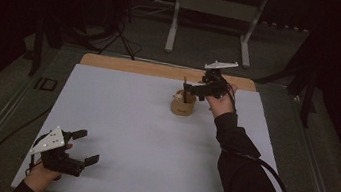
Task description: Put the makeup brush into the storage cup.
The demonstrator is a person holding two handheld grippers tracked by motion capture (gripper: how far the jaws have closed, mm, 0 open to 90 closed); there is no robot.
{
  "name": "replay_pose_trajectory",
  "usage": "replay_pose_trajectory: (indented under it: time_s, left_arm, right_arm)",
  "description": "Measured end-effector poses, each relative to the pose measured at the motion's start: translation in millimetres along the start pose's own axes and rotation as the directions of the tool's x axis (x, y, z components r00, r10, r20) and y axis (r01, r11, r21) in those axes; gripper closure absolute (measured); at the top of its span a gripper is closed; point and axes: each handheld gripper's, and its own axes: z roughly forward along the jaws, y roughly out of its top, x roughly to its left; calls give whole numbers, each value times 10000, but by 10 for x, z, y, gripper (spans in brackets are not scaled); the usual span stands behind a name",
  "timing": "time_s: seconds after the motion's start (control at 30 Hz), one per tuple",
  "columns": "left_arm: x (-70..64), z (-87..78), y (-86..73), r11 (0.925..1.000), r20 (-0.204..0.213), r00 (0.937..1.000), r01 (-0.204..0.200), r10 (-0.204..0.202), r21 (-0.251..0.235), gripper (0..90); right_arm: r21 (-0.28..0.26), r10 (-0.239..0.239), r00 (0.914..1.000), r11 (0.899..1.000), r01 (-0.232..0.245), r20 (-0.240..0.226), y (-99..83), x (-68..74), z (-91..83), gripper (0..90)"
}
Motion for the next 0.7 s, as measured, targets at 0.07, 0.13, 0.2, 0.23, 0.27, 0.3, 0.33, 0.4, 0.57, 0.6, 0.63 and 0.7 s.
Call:
replay_pose_trajectory:
  time_s: [0.07, 0.13, 0.2, 0.23, 0.27, 0.3, 0.33, 0.4, 0.57, 0.6, 0.63, 0.7]
  left_arm:
    - [1, 0, 0, 10000, 2, 10000, 4, -4, 3, 15]
    - [1, -1, 1, 10000, -9, 10000, 8, -8, -18, 16]
    - [0, -3, 2, 10000, -5, 10000, -2, 2, -20, 15]
    - [0, -3, 2, 10000, -6, 10000, -2, 2, -19, 16]
    - [1, -2, 1, 10000, -6, 10000, 0, 0, -13, 16]
    - [2, -1, 1, 10000, -4, 10000, 6, -6, -7, 16]
    - [2, 0, 1, 10000, 0, 10000, 7, -7, -3, 15]
    - [2, 0, 1, 10000, 0, 10000, 7, -7, -3, 15]
    - [-1, -5, 1, 10000, 5, 10000, -7, 7, -24, 15]
    - [-1, -5, 1, 10000, 5, 10000, -7, 7, -24, 15]
    - [-2, -1, 2, 10000, 1, 10000, -6, 6, -8, 15]
    - [-4, 3, 4, 10000, 17, 10000, -27, 27, 7, 15]
  right_arm:
    - [47, 34, 9999, 10000, -33, -130, 13, 1, -34, 80]
    - [-53, 316, 9987, 9995, -318, -398, 20, -14, -68, 80]
    - [-112, 512, 9972, 9986, -519, -536, 22, -22, -93, 80]
    - [-141, 475, 9967, 9987, -486, -652, 22, -19, -111, 80]
    - [-189, 431, 9968, 9988, -444, -670, 18, -9, -125, 81]
    - [-238, 366, 9974, 9990, -382, -614, 13, 6, -142, 81]
    - [-249, 353, 9969, 9990, -371, -702, 8, 18, -159, 81]
    - [-313, 392, 9958, 9986, -419, -822, -1, 28, -178, 81]
    - [-255, 248, 9918, 9993, -282, -1252, -90, 102, -270, 82]
    - [-241, 133, 9909, 9996, -167, -1337, -112, 114, -279, 82]
    - [-252, 14, 9903, 9997, -49, -1386, -134, 126, -292, 82]
    - [-273, 51, 9868, 9996, -97, -1619, -172, 141, -326, 82]
